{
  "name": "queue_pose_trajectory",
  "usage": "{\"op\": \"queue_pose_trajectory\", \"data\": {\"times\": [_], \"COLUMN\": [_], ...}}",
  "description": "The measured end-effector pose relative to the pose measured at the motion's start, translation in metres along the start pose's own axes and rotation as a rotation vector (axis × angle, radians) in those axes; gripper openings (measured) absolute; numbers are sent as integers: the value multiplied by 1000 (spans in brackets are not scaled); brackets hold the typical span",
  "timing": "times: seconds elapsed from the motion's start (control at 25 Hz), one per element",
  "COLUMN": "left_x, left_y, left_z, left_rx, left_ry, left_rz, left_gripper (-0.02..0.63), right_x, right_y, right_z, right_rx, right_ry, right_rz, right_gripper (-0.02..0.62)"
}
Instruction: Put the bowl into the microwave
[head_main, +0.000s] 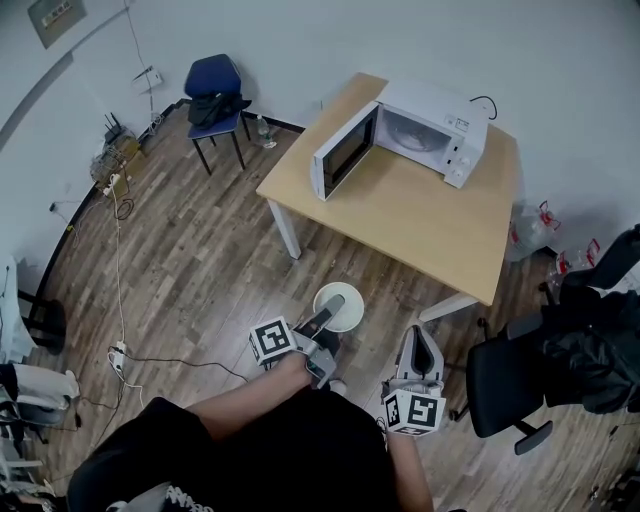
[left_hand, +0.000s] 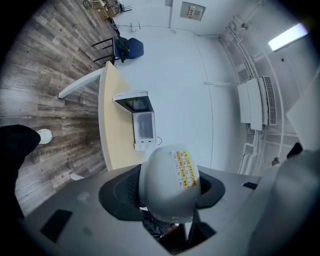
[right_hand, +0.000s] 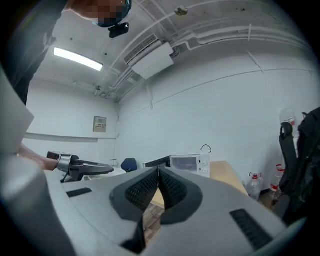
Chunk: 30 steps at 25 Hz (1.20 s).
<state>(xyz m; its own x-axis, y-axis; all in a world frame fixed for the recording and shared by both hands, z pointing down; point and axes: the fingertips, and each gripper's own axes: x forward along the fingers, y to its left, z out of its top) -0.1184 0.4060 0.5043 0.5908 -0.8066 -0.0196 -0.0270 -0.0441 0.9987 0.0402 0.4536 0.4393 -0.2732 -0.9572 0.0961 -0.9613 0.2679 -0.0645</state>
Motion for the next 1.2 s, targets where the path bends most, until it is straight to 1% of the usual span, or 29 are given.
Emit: {"op": "queue_pose_trajectory", "data": {"times": [0.12,0.2,0.32,0.44,0.64,0.76,0.96,1.2], "left_x": [15,28,50,79,136,171,224,279], "left_y": [3,9,20,25,34,27,32,32], "left_z": [6,11,14,25,59,80,116,152], "left_rx": [-9,-13,-45,-69,-75,-75,-52,-33], "left_ry": [5,12,18,21,46,65,104,141], "left_rz": [-9,4,25,17,37,16,46,37], "left_gripper": [225,227,226,227,225,225,225,225], "right_x": [11,23,44,74,136,176,243,306], "right_y": [-7,-15,-30,-44,-62,-71,-87,-100], "right_z": [-3,-4,-2,3,10,16,34,43], "right_rx": [-9,-10,-14,-32,-42,-49,-72,-77], "right_ry": [15,21,33,40,76,98,98,114], "right_rz": [-5,-14,-23,-20,-30,-32,-45,-56], "right_gripper": [61,61,61,61,61,61,61,61]}}
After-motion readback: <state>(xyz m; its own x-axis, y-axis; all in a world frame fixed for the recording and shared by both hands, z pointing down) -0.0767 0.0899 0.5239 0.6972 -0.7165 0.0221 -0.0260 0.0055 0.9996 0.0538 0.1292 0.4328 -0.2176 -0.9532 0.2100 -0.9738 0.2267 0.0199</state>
